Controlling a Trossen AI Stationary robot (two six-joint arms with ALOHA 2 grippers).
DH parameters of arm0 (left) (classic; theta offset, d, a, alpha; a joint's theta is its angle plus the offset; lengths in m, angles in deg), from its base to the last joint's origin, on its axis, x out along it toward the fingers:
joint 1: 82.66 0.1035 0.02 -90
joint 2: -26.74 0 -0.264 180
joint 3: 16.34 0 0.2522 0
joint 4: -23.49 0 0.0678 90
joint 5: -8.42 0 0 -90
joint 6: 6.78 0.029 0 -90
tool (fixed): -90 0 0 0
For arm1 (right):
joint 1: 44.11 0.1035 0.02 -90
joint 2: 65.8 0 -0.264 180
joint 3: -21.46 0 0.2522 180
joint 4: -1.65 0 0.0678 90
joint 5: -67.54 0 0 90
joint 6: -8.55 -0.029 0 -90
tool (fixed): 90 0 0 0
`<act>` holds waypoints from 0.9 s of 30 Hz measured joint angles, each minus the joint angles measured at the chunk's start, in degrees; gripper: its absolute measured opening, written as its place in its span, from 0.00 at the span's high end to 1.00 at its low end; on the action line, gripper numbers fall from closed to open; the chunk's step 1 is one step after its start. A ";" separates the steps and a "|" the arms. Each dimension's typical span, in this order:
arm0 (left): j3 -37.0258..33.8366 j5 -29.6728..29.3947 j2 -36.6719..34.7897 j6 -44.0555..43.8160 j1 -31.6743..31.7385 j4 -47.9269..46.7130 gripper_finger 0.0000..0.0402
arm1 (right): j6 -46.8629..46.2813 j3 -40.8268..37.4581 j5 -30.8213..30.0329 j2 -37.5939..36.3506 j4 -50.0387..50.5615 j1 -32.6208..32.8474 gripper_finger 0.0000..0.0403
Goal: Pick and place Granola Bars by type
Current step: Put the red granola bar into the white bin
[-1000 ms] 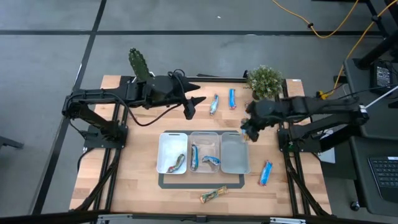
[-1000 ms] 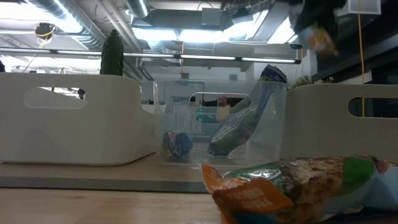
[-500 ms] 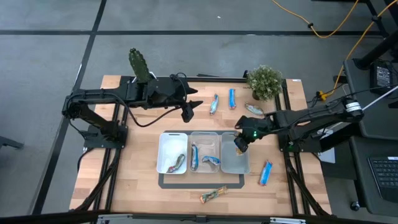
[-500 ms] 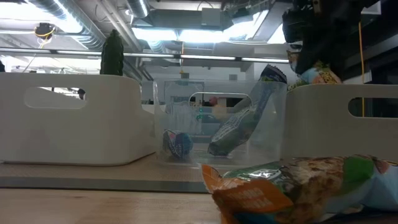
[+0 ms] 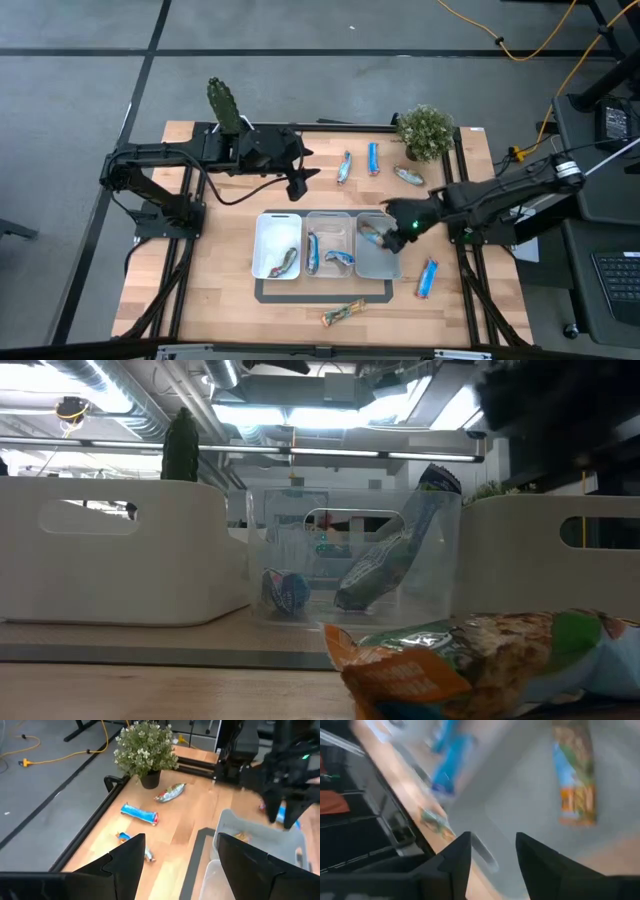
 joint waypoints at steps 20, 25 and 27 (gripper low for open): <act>0.00 -0.85 0.00 2.43 0.00 -1.54 0.41 | -52.27 -2.54 -10.33 1.95 16.95 30.03 0.64; 0.00 -0.84 0.00 2.43 0.00 -1.56 0.41 | -53.92 -4.14 -6.25 5.81 15.58 31.13 0.66; 0.00 -0.61 0.00 2.43 0.00 -1.56 0.41 | -53.88 -4.14 -6.01 7.46 15.04 31.12 0.66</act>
